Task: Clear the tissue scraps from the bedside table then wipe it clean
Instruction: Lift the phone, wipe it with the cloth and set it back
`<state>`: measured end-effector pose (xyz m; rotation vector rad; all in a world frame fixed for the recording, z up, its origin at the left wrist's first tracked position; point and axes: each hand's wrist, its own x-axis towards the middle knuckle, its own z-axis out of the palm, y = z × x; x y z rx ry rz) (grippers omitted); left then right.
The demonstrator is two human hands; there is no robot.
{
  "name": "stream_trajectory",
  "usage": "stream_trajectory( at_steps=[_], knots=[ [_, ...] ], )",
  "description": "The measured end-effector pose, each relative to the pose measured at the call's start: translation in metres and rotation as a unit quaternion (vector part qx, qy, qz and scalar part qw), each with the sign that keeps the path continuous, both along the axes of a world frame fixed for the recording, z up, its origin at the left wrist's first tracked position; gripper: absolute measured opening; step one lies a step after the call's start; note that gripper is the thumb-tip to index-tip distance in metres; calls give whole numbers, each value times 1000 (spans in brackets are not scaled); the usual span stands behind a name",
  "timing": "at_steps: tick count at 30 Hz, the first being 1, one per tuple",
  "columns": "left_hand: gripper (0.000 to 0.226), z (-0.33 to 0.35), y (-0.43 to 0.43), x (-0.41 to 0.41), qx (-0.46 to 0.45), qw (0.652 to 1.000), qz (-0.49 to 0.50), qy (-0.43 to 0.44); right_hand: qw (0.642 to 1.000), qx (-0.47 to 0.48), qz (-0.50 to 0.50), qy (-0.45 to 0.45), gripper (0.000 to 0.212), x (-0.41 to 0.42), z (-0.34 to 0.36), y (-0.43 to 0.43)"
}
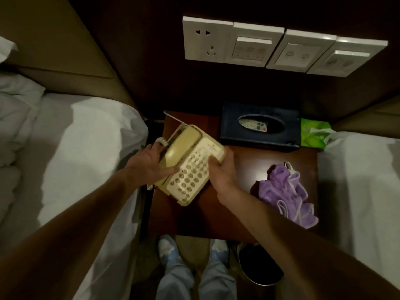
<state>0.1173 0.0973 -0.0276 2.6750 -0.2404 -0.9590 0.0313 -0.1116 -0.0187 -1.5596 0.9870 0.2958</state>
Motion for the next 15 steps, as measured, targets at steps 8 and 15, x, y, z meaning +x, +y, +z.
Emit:
stream_trajectory(
  at_steps=[8, 15],
  knots=[
    [99, -1, 1, 0, 47, 998, 2, -44, 999, 34, 14, -31, 78, -30, -17, 20],
    [90, 0, -1, 4, 81, 995, -18, -56, 999, 24, -3, -41, 65, -20, -10, 25]
  ],
)
